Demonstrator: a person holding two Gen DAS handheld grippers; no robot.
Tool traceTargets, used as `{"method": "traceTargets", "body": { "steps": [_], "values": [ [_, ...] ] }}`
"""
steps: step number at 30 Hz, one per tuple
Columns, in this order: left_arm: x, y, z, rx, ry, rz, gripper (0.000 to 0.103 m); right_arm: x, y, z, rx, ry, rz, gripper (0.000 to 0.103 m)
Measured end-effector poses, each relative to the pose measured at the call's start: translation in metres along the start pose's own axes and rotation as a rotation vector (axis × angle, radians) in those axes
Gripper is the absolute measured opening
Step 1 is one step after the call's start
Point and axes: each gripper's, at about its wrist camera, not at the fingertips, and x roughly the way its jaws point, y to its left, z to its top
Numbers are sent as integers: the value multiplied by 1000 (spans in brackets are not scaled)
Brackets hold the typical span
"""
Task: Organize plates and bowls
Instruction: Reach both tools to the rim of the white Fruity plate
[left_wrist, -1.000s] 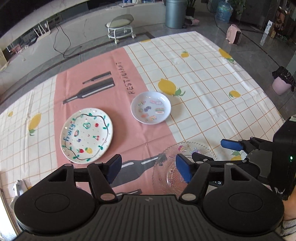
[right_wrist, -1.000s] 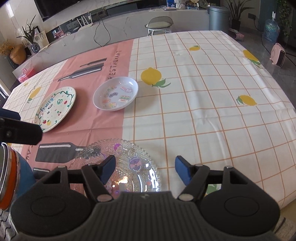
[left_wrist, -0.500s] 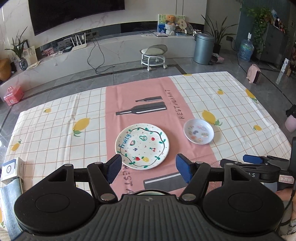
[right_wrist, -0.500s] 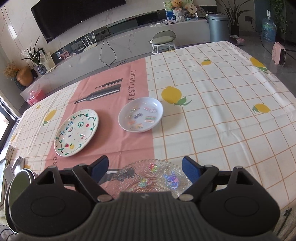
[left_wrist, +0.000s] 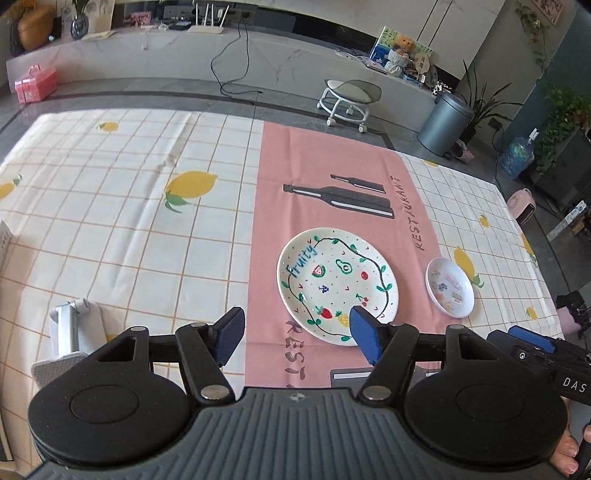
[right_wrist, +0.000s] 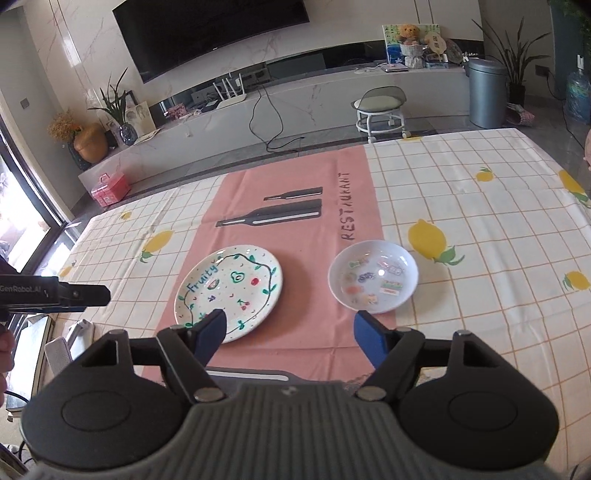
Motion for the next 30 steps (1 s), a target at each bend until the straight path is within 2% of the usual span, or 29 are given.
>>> {"method": "traceTargets", "body": {
  "steps": [5,9,11,13,15,17,19,23,27,30],
  "values": [
    [23,24,2,-52,45,-108,72,25,4,3,9,53,22,68],
    [34,27,6,-39,31,-176,71,47,-4,10,67,98,38,65],
    [44,28,8,-45,39,-173,71,58,-8,15,107,117,57,58],
    [53,32,8,-70,50,-132,67,71,-14,20,182,119,64,39],
    [60,34,7,-68,45,-129,65,82,-18,25,267,107,57,34],
    [65,36,7,-64,50,-157,64,93,-17,31,284,96,52,32],
    [71,39,7,-72,70,-191,60,106,-14,37,287,103,34,26],
    [80,51,6,-127,72,-259,51,132,-16,35,319,165,94,25],
    [90,58,8,-185,79,-280,47,144,-19,28,309,198,121,25],
    [99,61,6,-212,102,-287,35,152,-21,23,333,217,144,20]
  ]
}}
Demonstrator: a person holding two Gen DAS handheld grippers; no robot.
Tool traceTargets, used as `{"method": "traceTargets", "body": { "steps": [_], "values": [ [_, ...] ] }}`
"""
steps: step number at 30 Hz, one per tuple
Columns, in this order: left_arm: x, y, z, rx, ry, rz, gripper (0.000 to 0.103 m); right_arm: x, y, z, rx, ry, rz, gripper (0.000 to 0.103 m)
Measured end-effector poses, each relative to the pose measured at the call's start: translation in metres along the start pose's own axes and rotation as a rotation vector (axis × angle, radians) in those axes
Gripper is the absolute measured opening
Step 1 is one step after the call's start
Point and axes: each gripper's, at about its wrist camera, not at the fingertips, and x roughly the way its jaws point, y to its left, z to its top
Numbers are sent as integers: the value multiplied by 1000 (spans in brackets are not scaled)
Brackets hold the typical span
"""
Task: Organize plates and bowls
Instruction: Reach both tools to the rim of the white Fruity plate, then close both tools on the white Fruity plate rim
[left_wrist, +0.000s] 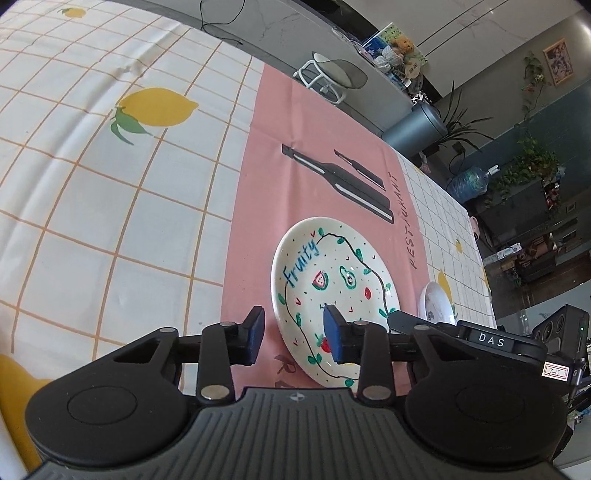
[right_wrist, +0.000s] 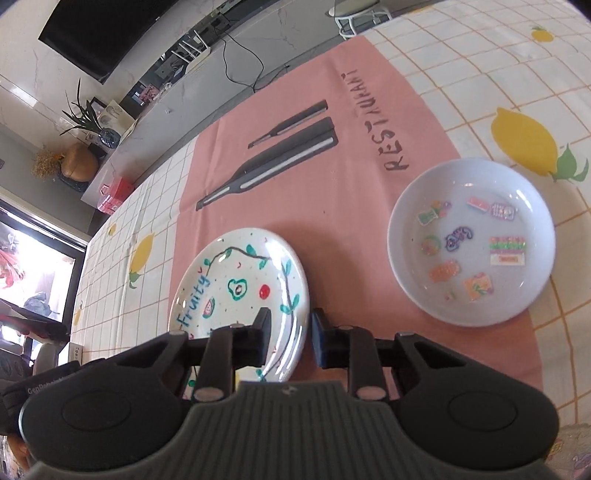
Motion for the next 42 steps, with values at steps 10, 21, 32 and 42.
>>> {"method": "traceTargets", "body": {
  "steps": [10,21,32,42],
  "values": [
    [5,24,-7,-117,-17,-126,25,4,-23,7,78,21,131,20],
    [2,29,-12,-159,-50,-121,12,7,-34,5,116,13,175,6],
    [-16,11,-13,-101,-126,-150,8,-2,-33,3,77,-15,194,7],
    [-35,-17,-11,-25,-144,-198,8,-37,-28,0,23,-102,236,8]
  ]
}}
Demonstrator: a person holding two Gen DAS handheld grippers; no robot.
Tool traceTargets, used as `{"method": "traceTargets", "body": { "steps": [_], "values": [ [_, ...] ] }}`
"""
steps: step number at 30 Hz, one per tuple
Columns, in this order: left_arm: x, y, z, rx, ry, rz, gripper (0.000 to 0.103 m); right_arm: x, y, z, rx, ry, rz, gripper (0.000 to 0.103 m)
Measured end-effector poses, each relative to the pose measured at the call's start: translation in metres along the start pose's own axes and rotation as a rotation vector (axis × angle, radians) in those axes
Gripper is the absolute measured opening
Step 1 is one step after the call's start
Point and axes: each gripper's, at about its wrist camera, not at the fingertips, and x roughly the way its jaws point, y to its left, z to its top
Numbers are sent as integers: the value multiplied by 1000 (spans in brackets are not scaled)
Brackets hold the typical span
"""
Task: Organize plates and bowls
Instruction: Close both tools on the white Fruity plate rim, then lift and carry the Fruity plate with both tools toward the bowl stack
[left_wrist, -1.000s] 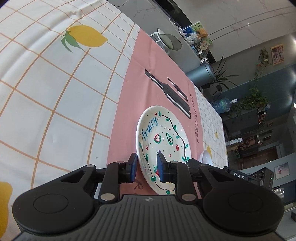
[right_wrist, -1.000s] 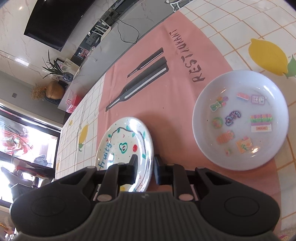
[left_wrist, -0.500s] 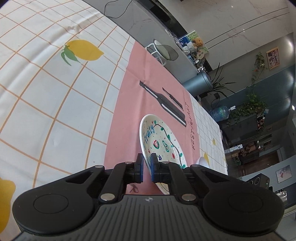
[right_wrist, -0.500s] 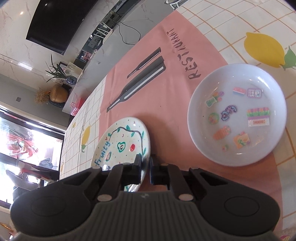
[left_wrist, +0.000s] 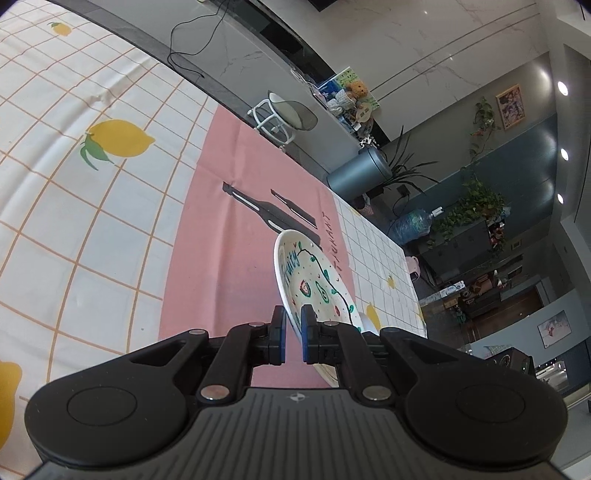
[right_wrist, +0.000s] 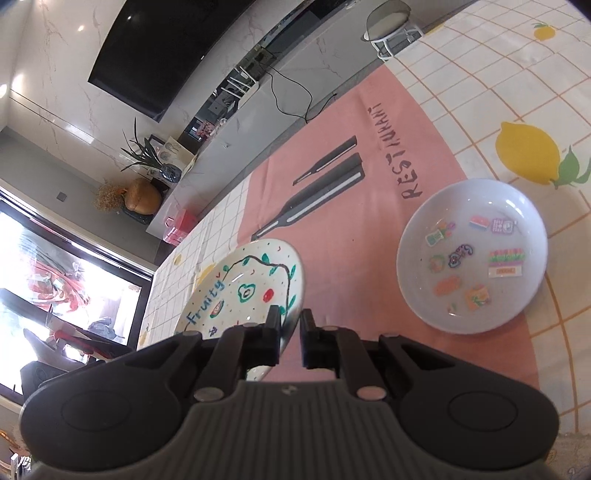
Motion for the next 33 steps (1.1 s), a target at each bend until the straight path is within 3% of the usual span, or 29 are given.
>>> {"method": "traceTargets", "body": {
  "steps": [13,24,33],
  "values": [
    [5,-49,-20,63,102,-98,9,-85,-1,-2,62,-59,-16,6],
    [33,-82,-47,114,258,-125,11,-164,-16,-23,103,-152,-10,3],
    [55,-110,-74,187,378,-99,12,-209,-33,-54,167,-175,-84,3]
  ]
}}
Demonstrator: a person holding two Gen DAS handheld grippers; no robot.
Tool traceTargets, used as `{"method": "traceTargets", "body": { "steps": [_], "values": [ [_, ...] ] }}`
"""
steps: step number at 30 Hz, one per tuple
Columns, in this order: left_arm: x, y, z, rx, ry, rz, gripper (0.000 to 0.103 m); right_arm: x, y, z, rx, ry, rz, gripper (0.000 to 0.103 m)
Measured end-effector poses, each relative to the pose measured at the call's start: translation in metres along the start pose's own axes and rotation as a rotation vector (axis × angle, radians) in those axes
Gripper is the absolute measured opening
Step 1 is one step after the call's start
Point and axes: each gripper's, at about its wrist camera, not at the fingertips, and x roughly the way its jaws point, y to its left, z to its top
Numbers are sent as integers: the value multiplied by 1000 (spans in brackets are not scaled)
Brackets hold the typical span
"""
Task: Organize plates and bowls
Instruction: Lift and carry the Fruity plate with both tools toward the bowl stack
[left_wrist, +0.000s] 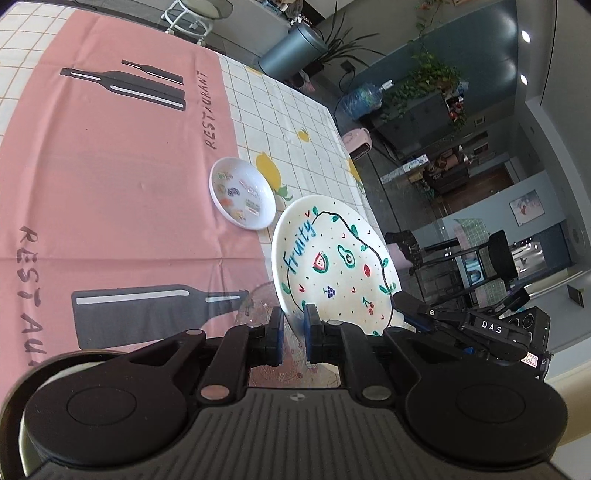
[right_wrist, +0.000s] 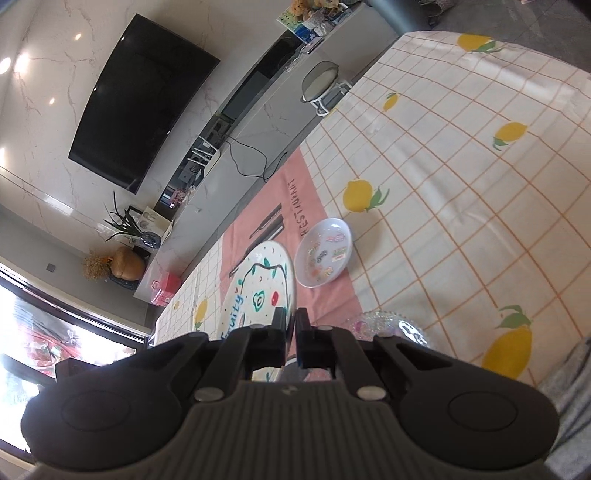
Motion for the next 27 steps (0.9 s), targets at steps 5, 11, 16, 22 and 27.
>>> {"method": "traceTargets", "body": {
  "steps": [5,11,16,22,27],
  "values": [
    [16,-15,-4,47,54,36,12,-14,-19,-8,38,16,-46,3],
    [34,-25,-10,79,118,82,12,-23,-37,-13,42,24,-73,3],
    [43,-30,-13,120,134,134,13,-17,-41,-15,2,57,-123,4],
    [52,-32,-13,146,172,164,13,-8,-55,-18,19,112,-148,6],
    [59,-31,-14,173,194,208,15,-3,-48,-21,-47,138,-181,7]
  ]
}}
